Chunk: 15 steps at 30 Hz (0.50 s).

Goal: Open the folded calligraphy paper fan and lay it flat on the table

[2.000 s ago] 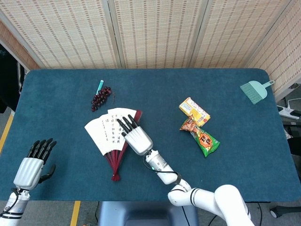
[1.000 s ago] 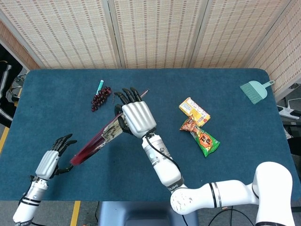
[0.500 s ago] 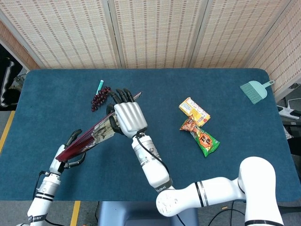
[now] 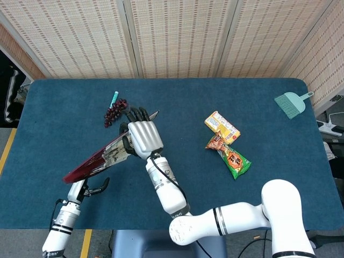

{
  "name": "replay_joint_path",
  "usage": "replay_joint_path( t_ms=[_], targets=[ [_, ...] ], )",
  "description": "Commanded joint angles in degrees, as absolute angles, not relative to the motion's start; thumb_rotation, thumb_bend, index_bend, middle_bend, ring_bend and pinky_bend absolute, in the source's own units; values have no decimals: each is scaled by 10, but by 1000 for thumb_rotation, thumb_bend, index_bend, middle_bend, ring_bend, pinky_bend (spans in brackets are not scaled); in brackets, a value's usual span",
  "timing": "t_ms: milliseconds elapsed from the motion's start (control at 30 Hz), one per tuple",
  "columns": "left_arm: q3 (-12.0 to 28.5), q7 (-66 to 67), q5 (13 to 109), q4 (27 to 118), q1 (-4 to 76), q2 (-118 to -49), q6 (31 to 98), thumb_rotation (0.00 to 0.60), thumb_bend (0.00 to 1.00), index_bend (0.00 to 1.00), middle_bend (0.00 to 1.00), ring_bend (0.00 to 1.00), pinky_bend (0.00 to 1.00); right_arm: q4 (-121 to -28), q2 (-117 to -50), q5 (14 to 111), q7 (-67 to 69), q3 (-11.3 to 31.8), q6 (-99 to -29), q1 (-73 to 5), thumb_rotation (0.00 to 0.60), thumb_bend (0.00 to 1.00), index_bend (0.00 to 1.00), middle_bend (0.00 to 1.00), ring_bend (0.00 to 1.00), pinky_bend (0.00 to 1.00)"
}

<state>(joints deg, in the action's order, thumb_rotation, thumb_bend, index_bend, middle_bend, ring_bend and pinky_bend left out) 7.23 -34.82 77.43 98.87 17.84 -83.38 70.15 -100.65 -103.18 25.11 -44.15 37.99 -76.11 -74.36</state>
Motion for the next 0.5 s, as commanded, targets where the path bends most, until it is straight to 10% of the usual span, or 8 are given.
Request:
replay_joint_path(
  t_ms=[33,267,500],
  targets=[
    [87,-335,754,988,184,-847,698,600,399,85,0,0,20,-1003,-1033,251,-436,380,-760,-748,600,561,780,110,0,0],
    [109,-311,720,988,178,-877,718,600,417,427,0,0,26,-1000,-1034,248,-434,375,-766,-757,600,561,780,109,0,0],
    [125,-316,713,987,164,-889,746,600,713,766,89,0,69,-999,-1031,248,-425,368,-768,-755,600,561,775,110,0,0]
  ],
)
